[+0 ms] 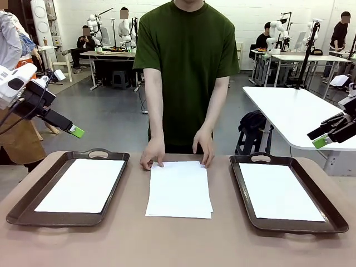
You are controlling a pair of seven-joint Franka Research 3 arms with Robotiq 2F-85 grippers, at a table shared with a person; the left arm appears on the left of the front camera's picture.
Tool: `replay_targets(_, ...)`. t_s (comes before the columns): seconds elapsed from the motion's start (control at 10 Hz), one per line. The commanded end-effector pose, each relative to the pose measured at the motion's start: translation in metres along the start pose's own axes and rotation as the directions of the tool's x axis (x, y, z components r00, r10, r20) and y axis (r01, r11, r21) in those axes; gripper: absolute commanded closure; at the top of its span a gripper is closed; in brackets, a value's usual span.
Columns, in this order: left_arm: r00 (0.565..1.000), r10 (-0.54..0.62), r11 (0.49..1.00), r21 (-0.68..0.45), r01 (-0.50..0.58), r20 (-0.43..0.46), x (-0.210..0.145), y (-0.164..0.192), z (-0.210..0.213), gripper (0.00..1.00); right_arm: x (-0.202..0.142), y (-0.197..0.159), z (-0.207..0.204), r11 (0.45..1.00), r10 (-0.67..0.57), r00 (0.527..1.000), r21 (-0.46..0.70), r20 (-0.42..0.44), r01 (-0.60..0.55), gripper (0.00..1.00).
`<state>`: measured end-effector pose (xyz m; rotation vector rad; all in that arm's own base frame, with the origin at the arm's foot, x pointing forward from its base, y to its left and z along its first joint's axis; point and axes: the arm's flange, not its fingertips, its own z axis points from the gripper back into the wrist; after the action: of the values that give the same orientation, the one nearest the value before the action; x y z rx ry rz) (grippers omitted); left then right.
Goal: Sort the A4 documents.
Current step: Receive the A4 Paper.
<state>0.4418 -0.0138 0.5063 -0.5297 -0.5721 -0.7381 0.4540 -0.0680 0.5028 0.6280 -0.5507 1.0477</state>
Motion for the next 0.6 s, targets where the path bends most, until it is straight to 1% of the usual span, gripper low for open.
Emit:
replay_targets(0.0,1.000,-0.019,1.000,0.007,0.019,-0.002,-0.0012,-0.0001,0.0002,0.00,-0.0004,0.0006,-0.0018,1.000,0.009,1.000,0.002,-0.003,-0.009,0.00)
replay_targets(0.5,1.000,-0.019,1.000,0.007,0.019,-0.002,-0.0012,-0.0001,0.0002,0.00,-0.0004,0.0006,-0.0018,1.000,0.009,1.000,0.002,-0.003,-0.009,0.00)
